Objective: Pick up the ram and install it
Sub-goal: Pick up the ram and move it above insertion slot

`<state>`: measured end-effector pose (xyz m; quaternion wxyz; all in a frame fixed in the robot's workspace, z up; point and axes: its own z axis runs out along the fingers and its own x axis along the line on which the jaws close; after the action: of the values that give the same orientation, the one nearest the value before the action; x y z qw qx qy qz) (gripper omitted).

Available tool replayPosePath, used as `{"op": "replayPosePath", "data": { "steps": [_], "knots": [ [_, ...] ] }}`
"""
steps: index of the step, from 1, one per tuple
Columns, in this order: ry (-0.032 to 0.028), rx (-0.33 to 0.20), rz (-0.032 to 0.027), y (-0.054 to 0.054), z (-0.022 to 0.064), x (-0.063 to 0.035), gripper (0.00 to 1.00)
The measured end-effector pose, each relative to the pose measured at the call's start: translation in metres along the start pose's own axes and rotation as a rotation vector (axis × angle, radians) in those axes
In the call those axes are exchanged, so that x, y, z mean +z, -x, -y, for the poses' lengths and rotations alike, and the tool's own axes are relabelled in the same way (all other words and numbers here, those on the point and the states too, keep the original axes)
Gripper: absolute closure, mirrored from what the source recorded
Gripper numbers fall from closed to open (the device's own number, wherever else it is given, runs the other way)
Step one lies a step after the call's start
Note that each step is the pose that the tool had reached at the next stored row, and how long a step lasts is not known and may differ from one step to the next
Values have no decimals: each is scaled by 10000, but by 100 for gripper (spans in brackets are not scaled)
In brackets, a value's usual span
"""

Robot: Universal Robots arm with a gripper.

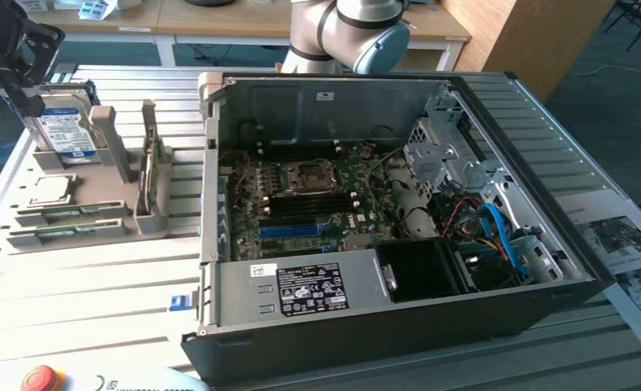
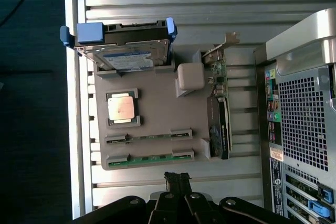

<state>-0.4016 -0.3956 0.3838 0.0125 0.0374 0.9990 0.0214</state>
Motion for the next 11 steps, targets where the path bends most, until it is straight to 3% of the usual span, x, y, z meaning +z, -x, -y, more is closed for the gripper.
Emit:
{"op": "replayPosePath", "data": {
  "steps": [11],
  "knots": [
    [3, -203, -9, -1, 0, 1, 90]
  ]
}}
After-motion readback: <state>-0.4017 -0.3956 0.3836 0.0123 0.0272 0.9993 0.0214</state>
